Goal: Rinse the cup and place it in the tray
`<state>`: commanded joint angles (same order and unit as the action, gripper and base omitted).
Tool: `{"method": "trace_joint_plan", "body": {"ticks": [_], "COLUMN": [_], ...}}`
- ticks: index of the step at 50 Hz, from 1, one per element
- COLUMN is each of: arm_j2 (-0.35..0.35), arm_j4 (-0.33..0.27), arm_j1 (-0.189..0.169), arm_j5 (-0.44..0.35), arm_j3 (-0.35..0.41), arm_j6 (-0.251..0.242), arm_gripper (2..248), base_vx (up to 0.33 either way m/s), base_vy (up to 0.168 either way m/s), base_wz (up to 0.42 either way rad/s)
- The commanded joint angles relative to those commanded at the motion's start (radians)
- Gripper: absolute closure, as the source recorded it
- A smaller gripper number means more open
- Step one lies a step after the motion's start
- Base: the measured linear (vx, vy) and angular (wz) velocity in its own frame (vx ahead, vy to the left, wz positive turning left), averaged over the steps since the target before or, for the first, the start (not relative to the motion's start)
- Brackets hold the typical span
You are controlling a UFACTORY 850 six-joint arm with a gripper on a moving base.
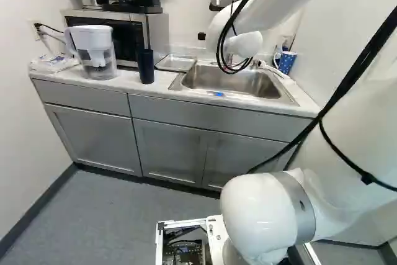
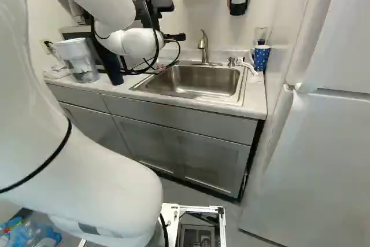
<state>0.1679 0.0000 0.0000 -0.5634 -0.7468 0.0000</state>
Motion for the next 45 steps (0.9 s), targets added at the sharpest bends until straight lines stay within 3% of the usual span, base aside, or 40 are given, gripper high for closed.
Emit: {"method": "trace_joint_plan", "body": {"ticks": [45], "arm_j2": [0.000], "arm_j4": [0.000], "arm_j1": [0.000], "arm_j5": [0.000], "arm_j3": [0.000], "arm_j6": [0.000], "arm_gripper": [3], "base_vx": [0.047], "base_vy": [-0.050], "base_wz": [0.135]}}
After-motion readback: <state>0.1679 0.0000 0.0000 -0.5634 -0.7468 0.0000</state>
